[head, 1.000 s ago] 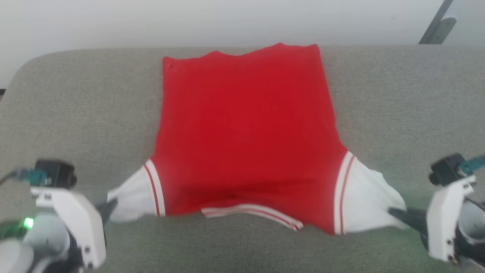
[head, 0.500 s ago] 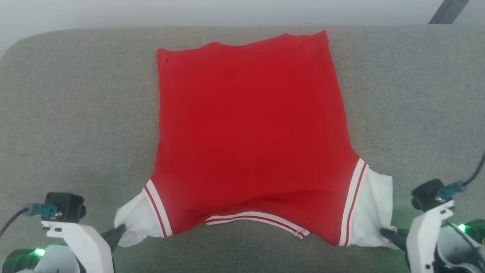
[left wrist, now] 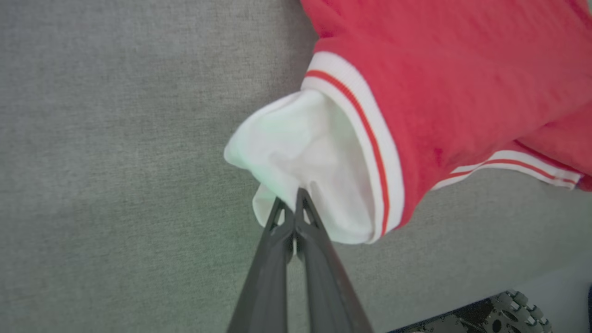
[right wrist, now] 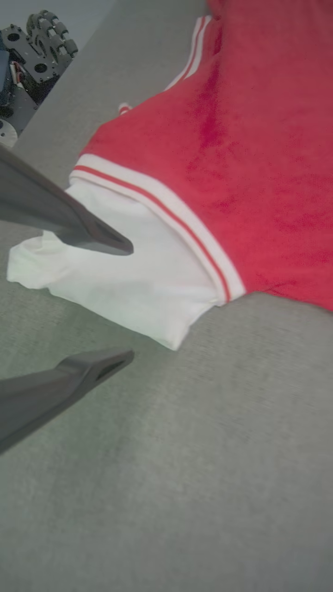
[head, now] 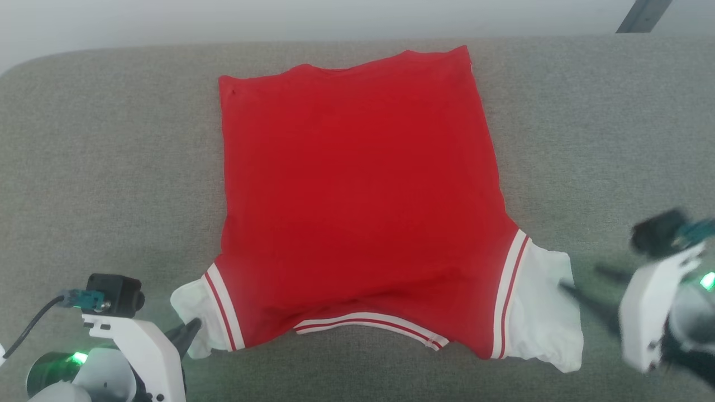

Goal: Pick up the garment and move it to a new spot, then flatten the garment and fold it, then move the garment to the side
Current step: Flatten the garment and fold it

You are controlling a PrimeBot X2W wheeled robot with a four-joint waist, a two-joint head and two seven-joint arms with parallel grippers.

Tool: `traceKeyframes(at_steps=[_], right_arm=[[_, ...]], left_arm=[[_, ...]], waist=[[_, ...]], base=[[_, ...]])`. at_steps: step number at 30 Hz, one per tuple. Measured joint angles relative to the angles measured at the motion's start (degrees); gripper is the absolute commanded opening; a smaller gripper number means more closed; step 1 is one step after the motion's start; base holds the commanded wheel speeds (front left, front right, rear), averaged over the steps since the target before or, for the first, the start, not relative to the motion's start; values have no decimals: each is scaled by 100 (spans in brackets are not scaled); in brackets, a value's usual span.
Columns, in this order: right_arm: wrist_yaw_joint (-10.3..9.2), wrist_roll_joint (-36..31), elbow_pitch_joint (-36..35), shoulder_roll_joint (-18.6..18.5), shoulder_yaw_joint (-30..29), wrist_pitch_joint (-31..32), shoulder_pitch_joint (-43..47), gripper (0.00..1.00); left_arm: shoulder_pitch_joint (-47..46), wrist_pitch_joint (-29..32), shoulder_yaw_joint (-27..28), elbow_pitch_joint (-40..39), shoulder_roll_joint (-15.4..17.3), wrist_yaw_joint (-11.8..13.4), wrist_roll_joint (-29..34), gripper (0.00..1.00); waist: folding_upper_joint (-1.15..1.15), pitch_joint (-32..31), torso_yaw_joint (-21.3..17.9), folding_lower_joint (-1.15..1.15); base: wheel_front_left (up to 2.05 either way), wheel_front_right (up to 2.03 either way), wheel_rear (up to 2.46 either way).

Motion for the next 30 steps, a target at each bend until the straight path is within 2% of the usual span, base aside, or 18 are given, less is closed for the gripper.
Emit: traceKeyframes(at_steps=[5,10,16,20,21,24,30], right_arm=[[0,-290,-461,94,-553,-153,-542,100],[-3,-861,54,442,-609,-853,-1633,100],[-3,-1172,1607,676,-264,-1571,-3120,100],[-3,-1251,2838,730,-37,-1783,-4060,100],[-3,-1291,3427,766,59,-1816,-4526,100],[-3,-1348,4281,839,149,-1748,-5157,100],[-3,-1447,5857,940,171,-1216,-6161,100]], left_arm=[[-144,-4,-54,14,-66,-65,64,0],[-462,16,-136,30,-211,-178,172,0],[-939,103,-310,147,-470,-367,347,0],[-1289,144,-442,281,-691,-536,447,0],[-1461,148,-503,363,-808,-616,490,0],[-1686,146,-576,504,-980,-745,533,0],[-2014,97,-703,800,-1308,-991,575,0]], waist=[[0,92,37,0],[0,278,151,0],[0,550,415,0],[0,762,642,0],[0,882,758,0],[0,1056,940,0],[0,1353,1311,0]], base=[[0,0,0],[0,0,0],[0,0,0],[0,0,0],[0,0,0],[0,0,0],[0,0,0]])
